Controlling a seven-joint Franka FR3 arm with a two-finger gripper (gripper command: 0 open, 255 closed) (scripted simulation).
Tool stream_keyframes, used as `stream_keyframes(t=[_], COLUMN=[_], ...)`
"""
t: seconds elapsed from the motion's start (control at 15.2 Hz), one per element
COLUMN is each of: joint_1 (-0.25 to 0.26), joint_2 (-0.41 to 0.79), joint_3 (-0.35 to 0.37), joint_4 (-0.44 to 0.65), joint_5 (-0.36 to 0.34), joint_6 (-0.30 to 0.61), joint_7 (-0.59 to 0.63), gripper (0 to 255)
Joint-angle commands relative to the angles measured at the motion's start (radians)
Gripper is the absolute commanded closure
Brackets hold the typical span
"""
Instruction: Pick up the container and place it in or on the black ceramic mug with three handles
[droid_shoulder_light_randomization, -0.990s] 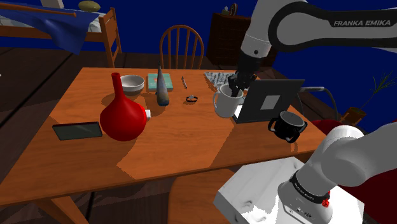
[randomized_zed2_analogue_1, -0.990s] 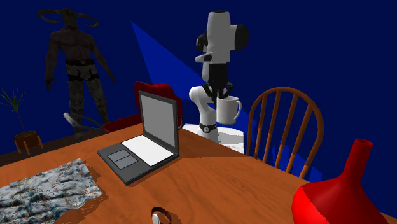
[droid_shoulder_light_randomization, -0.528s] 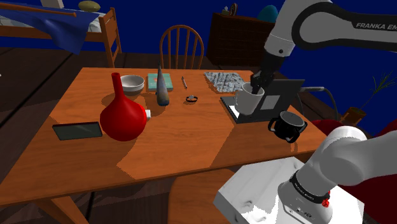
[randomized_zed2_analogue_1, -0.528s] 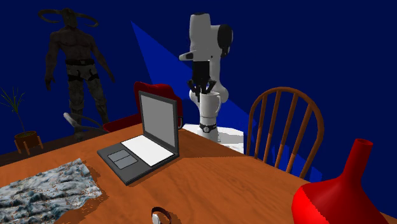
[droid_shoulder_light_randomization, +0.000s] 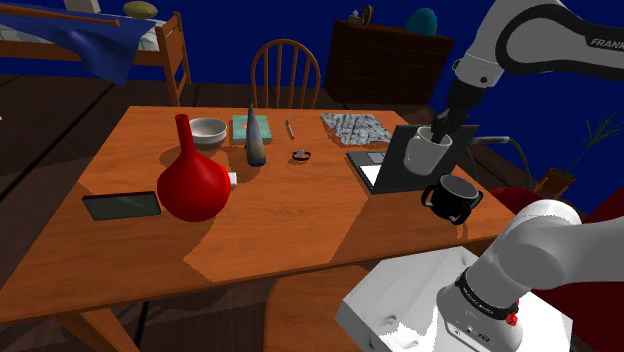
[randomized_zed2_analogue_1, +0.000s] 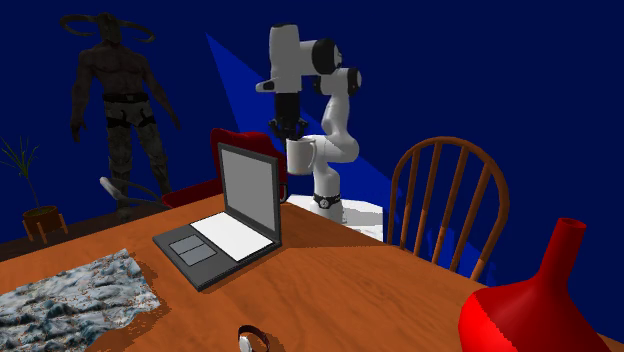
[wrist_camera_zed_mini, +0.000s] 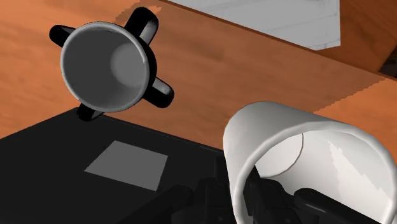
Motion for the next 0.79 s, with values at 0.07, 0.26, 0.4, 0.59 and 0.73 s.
stream_keyframes(t=[0.07, 0.26, 0.4, 0.59, 0.73], joint_1=[-0.03, -0.061, -0.08, -0.104, -0.118], joint_2=[-0.036, -0.057, -0.064, -0.064, -0.058], joint_3=[-0.059, -0.125, -0.17, -0.239, -0.285], joint_4=[-0.003, 0.007, 0.019, 0.046, 0.069], joint_5=[-0.047, -0.099, -0.135, -0.186, -0.219], joint_6=[-0.031, -0.057, -0.071, -0.089, -0.099], joint_7=[-0.065, -0.136, -0.184, -0.256, -0.305], gripper=[255, 255, 255, 255, 255])
